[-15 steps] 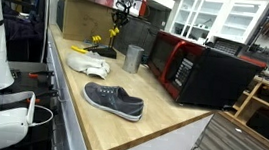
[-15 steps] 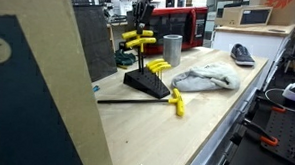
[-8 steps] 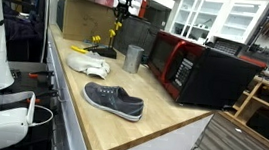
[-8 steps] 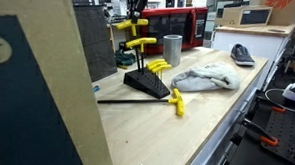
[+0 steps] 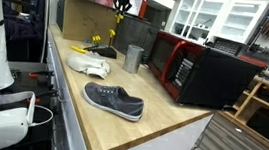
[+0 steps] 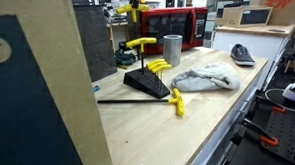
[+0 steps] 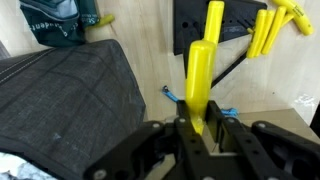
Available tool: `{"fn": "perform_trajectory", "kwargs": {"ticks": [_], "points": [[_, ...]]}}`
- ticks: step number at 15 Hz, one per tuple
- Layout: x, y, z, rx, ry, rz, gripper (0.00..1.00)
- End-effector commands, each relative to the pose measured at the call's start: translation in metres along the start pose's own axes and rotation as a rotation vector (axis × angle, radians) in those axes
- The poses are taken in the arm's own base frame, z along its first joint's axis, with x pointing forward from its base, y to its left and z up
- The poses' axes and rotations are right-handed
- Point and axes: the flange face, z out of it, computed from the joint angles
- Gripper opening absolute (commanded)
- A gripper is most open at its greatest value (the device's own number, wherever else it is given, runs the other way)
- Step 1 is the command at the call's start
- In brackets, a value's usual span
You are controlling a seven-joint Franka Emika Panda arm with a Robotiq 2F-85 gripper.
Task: Put one yellow object on the towel
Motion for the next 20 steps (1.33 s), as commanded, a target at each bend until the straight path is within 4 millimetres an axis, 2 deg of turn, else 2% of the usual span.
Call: {"fn": "perform_trajectory", "kwargs": {"ticks": [1,6,9,13,20], "points": [[-0.010,-0.006,-0.036,0.017,-0.052,-0.021,0.06],[-0.029,-0.016,-0.057,0.030,-0.252,-0.046,0.06],[-0.037,-0.023,-0.056,0.067,-0.371,-0.073,0.06],[-0.047,-0.039,-0.028,0.222,-0.468,-0.228,0.06],[-0.068,-0.077,0.050,0.492,-0.447,-0.480,0.06]]}}
